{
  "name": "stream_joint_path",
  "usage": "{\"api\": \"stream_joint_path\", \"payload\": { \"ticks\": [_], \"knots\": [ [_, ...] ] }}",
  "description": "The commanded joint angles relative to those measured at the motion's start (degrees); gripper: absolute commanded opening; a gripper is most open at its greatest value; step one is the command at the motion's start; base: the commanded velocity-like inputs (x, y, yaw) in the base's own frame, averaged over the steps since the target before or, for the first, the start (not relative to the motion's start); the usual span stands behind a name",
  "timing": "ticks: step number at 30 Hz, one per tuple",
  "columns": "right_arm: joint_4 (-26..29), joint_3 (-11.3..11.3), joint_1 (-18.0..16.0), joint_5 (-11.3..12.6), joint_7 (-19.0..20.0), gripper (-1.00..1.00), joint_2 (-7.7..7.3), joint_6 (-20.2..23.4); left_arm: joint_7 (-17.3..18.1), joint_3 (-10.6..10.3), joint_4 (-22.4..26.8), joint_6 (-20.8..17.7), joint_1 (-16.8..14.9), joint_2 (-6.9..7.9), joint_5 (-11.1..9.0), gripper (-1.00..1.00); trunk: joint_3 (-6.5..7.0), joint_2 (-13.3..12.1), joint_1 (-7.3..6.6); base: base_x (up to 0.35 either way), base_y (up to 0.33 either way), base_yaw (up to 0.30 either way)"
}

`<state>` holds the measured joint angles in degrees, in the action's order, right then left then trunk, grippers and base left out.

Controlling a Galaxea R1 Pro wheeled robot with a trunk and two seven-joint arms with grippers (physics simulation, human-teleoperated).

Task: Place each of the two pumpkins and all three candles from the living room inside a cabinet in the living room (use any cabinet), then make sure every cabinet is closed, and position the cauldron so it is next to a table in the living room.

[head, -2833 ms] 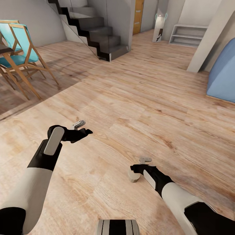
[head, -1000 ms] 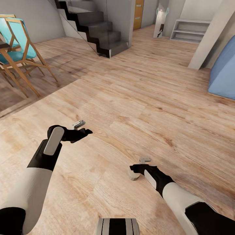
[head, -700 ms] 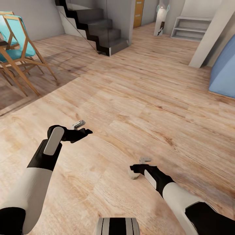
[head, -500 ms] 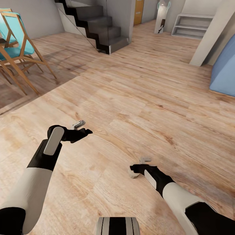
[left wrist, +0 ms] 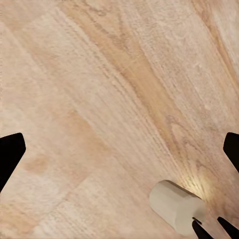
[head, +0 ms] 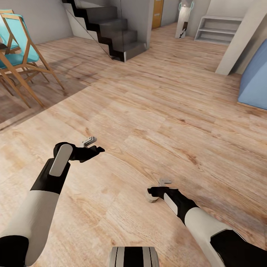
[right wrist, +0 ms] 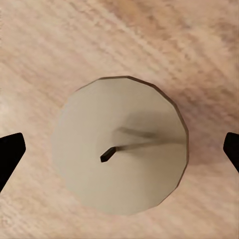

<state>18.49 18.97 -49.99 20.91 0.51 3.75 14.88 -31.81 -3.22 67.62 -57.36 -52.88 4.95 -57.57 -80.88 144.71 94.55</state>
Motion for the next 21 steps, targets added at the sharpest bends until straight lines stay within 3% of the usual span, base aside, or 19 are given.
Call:
{"api": "stream_joint_path", "payload": {
  "ticks": [1,21],
  "knots": [
    [0.1,0.2,0.0,0.1,0.0,1.00,-0.03,0.2,-0.6,-0.1,0.1,0.0,0.0,0.06,-0.5,1.00,-0.04,0.0,-0.01,0.000,0.000,0.000],
    [0.1,0.2,0.0,0.0,0.0,1.00,-0.06,0.2,-0.6,-0.1,-0.2,0.2,0.0,0.04,-0.2,1.00,-0.04,0.0,-0.01,0.049,0.000,0.000]
  ]
}}
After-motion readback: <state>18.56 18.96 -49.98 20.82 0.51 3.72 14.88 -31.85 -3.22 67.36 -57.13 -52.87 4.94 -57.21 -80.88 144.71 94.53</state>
